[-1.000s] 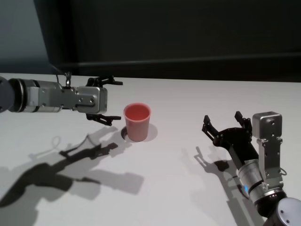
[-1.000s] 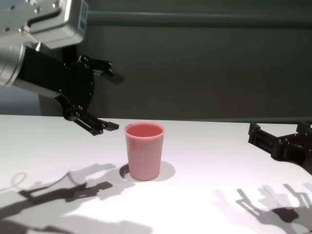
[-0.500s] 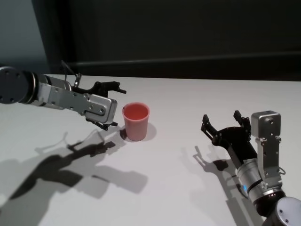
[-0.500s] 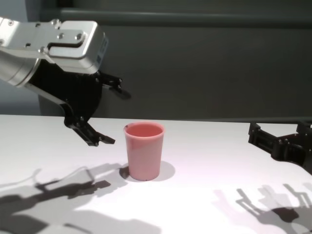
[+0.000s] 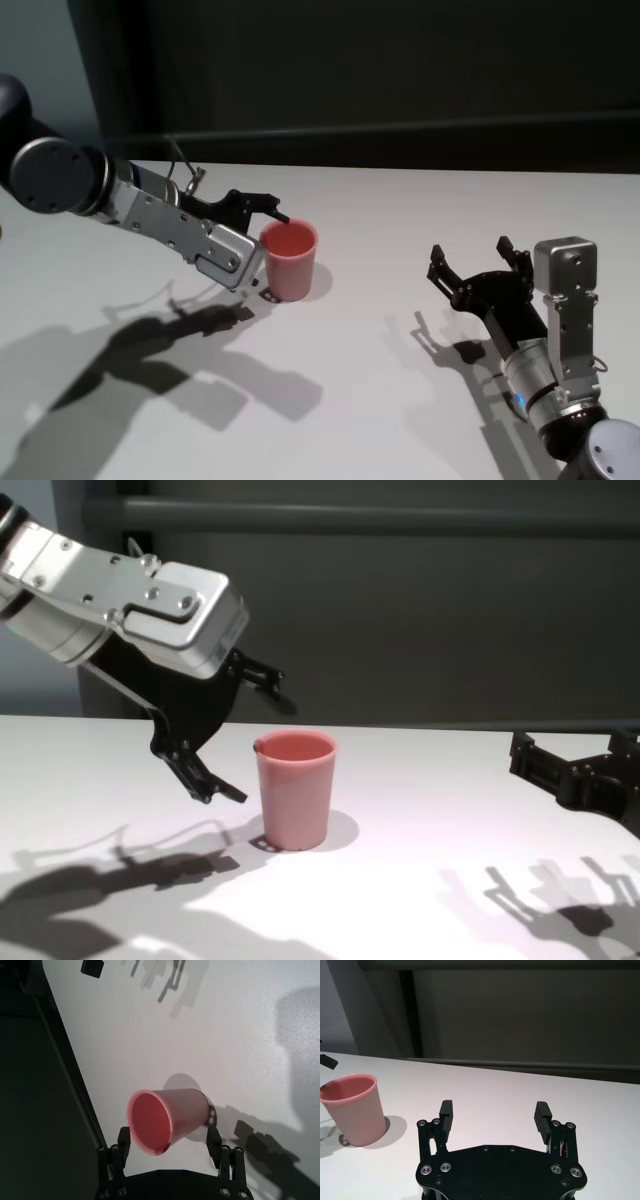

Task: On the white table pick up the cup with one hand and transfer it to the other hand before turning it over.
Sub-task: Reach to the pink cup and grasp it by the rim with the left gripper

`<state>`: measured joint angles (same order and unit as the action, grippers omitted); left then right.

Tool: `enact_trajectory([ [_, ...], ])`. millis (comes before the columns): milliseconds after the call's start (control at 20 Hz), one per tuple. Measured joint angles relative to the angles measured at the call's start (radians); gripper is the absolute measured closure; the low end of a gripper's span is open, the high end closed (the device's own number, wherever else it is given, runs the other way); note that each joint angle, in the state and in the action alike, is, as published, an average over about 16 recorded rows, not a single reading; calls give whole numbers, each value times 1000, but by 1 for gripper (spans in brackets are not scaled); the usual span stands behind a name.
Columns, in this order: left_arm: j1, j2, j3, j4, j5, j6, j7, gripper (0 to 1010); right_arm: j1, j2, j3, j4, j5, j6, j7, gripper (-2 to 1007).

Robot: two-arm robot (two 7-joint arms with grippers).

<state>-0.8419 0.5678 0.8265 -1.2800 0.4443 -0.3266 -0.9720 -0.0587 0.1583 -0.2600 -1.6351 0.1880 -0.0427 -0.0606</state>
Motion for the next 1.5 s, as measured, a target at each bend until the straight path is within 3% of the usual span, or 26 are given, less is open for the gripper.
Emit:
enact_trajectory([
  [350, -61, -40, 61, 73, 46, -66, -16, 9, 0, 0, 0, 0, 0, 0, 0, 3],
  [600, -99, -69, 96, 126, 70, -97, -28, 9, 0, 0, 0, 0, 0, 0, 0, 3],
  [1050, -145, -111, 148, 203, 88, -129, -53, 9, 0, 0, 0, 0, 0, 0, 0, 3],
  [1500, -168, -136, 190, 247, 90, -148, -70, 17, 0, 0, 0, 0, 0, 0, 0, 3],
])
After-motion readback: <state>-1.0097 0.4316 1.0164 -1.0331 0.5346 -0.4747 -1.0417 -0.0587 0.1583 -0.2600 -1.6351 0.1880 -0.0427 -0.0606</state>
